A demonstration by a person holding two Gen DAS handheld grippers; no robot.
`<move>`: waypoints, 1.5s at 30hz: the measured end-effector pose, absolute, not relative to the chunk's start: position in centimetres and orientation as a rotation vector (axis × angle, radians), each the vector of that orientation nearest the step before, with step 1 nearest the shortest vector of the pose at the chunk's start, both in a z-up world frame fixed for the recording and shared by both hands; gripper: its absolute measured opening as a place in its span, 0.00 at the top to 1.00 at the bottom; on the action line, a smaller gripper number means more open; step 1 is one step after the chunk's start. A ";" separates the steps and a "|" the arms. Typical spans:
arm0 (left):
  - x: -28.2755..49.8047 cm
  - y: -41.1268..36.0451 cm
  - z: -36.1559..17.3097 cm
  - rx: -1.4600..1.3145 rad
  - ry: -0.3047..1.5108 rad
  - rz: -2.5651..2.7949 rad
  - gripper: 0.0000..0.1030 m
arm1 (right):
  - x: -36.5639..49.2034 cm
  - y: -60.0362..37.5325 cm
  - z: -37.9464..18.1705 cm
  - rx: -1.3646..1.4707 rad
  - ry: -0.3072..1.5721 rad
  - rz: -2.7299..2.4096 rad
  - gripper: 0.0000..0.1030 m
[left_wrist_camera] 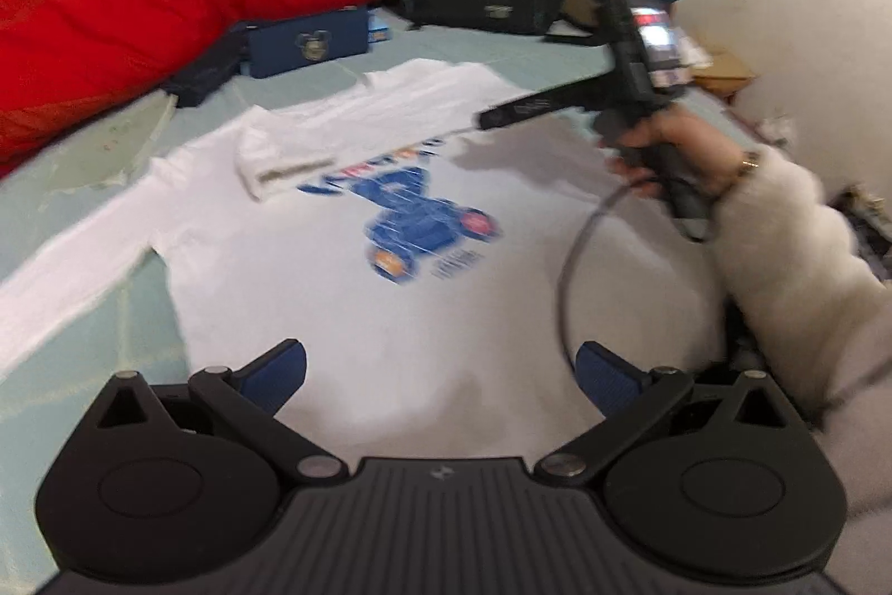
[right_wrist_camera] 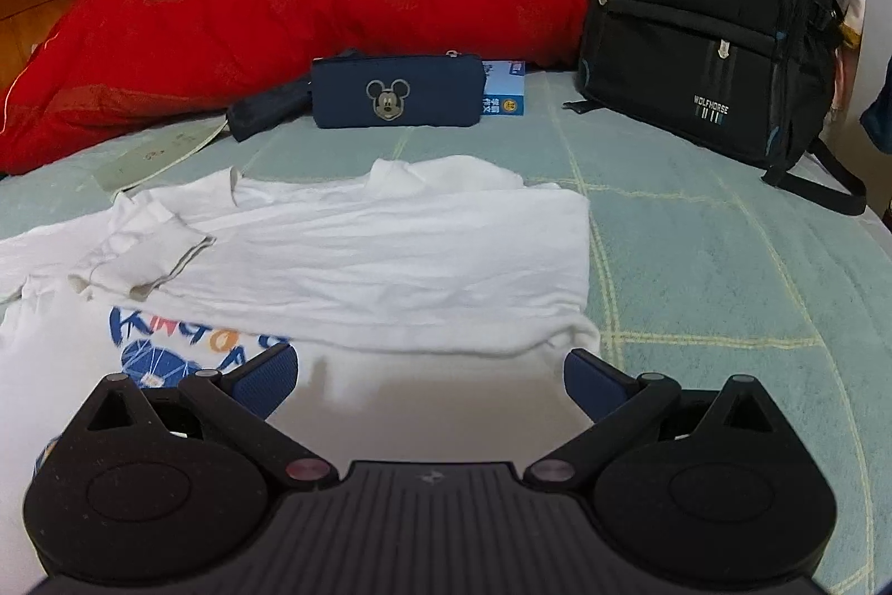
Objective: Fold clothes
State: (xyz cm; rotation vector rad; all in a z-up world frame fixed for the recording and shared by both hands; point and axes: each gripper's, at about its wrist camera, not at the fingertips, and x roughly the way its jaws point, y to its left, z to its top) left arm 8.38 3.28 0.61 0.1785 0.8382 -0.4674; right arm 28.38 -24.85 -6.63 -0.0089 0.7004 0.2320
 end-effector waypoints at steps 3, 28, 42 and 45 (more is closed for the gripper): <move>12.5 1.6 -0.1 0.266 0.834 -0.355 0.01 | 28.6 -24.9 -6.6 0.004 0.698 0.229 0.00; 33.8 2.3 -5.7 0.349 0.827 0.086 0.01 | 24.9 -22.8 -7.1 -0.069 0.619 0.384 0.00; 31.7 8.3 -2.3 0.260 0.778 0.151 0.01 | 24.9 -22.8 -7.4 -0.058 0.628 0.402 0.00; 31.8 7.0 -3.5 0.158 0.806 -0.014 0.01 | 24.9 -22.8 -7.4 -0.058 0.629 0.408 0.00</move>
